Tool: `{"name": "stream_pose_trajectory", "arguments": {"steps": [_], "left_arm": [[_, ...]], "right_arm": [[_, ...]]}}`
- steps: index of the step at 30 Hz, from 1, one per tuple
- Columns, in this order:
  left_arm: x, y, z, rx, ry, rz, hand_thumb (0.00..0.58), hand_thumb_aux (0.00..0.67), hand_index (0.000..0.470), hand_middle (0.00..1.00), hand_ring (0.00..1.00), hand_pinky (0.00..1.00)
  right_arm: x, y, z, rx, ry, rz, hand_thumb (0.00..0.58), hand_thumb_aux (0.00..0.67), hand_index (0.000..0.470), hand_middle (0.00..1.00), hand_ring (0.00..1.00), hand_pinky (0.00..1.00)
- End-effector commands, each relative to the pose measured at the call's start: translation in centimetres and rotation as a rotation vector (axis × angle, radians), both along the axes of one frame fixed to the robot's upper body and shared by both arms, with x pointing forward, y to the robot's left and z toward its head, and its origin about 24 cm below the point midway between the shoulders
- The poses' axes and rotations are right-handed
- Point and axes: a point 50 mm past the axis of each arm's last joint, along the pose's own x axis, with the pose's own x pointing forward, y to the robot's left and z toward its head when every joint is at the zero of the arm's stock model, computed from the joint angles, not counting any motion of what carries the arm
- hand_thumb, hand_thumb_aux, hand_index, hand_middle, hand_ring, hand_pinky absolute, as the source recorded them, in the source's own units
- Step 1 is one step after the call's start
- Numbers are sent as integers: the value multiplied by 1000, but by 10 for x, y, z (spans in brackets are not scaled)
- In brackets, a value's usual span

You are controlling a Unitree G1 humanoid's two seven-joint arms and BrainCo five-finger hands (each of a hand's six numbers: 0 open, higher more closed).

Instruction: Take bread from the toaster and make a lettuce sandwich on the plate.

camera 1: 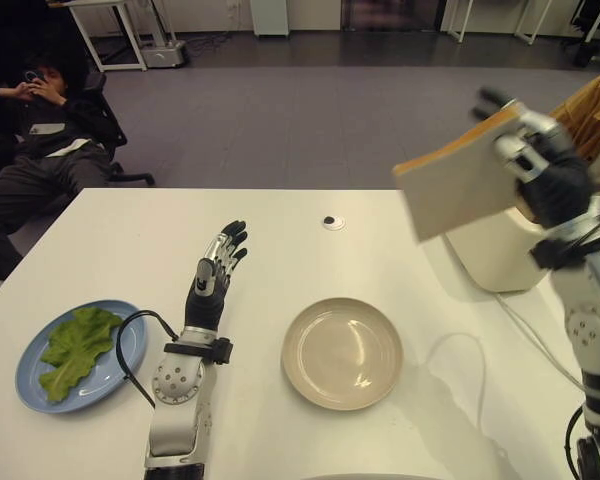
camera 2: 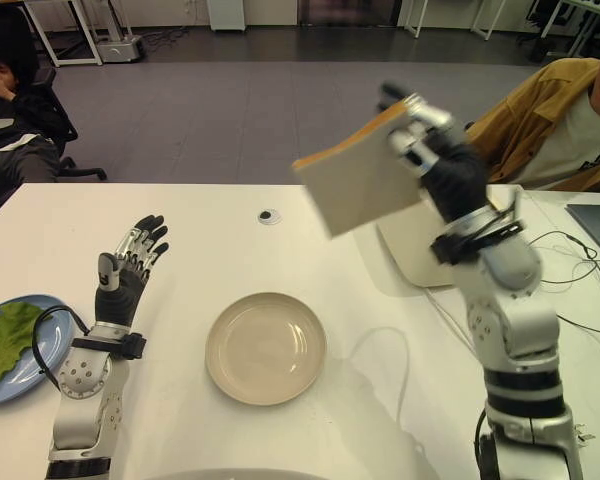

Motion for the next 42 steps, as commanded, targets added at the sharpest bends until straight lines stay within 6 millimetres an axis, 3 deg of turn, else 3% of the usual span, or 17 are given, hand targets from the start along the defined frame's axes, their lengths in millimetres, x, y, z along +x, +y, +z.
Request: {"name": "stream_pose_trajectory", "arguments": {"steps": [1, 4, 7, 12, 13, 14, 15, 22, 26, 28, 31, 37, 39, 42], "left_arm": [[0, -1, -2, 0, 11, 2, 0, 0, 0, 0, 0, 0], [0, -1, -2, -1, 10, 2, 0, 0, 0, 0, 0, 0], [0, -1, -2, -2, 9, 3, 0, 0, 0, 0, 0, 0], [0, -1, -1, 0, 9, -1, 0, 0, 0, 0, 0, 0], [0, -1, -1, 1, 9, -1, 0, 0, 0, 0, 0, 0], [0, -1, -1, 1, 8, -1, 0, 0, 0, 0, 0, 0], [0, -1, -1, 2, 8, -2, 0, 0, 0, 0, 0, 0], [0, 5, 5, 33, -11, 2, 0, 0, 0, 0, 0, 0], [-4, 25, 18, 129, -39, 43, 0, 0, 0, 0, 0, 0], [-12, 49, 27, 304, -28, 123, 0, 0, 0, 0, 0, 0], [-28, 89, 32, 769, 87, 309, 0, 0, 0, 0, 0, 0], [-51, 175, 20, 1339, 492, 544, 0, 0, 0, 0, 0, 0], [-56, 195, 12, 1470, 599, 578, 0, 0, 0, 145, 145, 145], [-56, 209, -1, 1632, 684, 586, 0, 0, 0, 176, 176, 176]], "right_arm": [[-19, 35, -57, -49, 321, 224, 580, 670, 470, 0, 0, 0], [-26, 54, -105, -119, 501, 270, 580, 670, 470, 0, 0, 0], [-28, 65, -139, -183, 592, 253, 580, 670, 470, 0, 0, 0], [-27, 76, -160, -230, 579, 206, 580, 670, 470, 0, 0, 0], [-27, 77, -162, -251, 567, 200, 573, 596, 418, 0, 0, 0], [-26, 78, -163, -271, 544, 189, 31, 18, 13, 0, 0, 0], [-25, 77, -161, -273, 520, 175, 0, 0, 0, 0, 0, 0], [-4, 64, -102, -131, 187, 17, 0, 0, 0, 0, 0, 0], [0, 53, -61, -3, -22, -74, 0, 0, 0, 0, 0, 0], [1, 48, -53, 48, -62, -119, 0, 0, 0, 0, 0, 0], [1, 41, -56, 65, -56, -164, 0, 0, 0, 0, 0, 0], [0, 32, -59, 87, -38, -221, 0, 0, 0, 0, 0, 0], [-1, 28, -58, 93, -39, -234, 0, 0, 0, 0, 0, 0], [-4, 23, -57, 99, -37, -249, 0, 0, 0, 0, 0, 0]]}}
